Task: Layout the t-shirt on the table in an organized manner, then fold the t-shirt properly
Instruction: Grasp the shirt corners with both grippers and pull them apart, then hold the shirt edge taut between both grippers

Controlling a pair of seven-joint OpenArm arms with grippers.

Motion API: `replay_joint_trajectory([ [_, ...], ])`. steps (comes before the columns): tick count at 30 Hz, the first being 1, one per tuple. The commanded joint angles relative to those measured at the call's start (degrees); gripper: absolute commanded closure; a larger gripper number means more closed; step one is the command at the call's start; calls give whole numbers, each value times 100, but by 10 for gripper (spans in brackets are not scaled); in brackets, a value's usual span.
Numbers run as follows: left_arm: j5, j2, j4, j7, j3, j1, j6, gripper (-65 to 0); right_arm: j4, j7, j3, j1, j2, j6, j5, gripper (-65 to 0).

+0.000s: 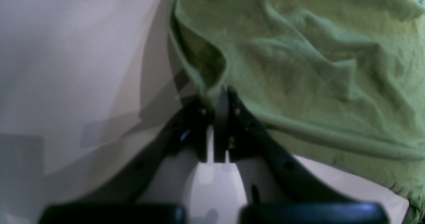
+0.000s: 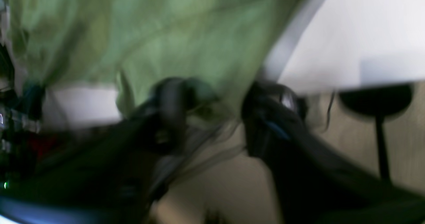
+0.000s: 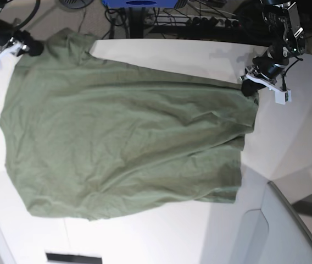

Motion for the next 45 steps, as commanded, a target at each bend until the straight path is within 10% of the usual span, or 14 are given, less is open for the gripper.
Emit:
replay_joint_trajectory([
  [1, -78, -76, 99, -88, -20, -13, -34, 0, 34, -153, 18, 23, 58, -5, -78, -72],
  [10, -78, -76, 1251, -52, -11, 717, 379, 0, 1098, -843, 62, 138, 84, -58, 116, -5],
  [22, -87, 126, 3150, 1785, -662, 963, 387, 0, 1581, -843, 62, 349, 594, -497, 116, -5],
  [45, 1073, 389, 2622, 1820, -46, 1235, 396, 0, 1555, -843, 9, 322, 726, -506, 89, -5],
])
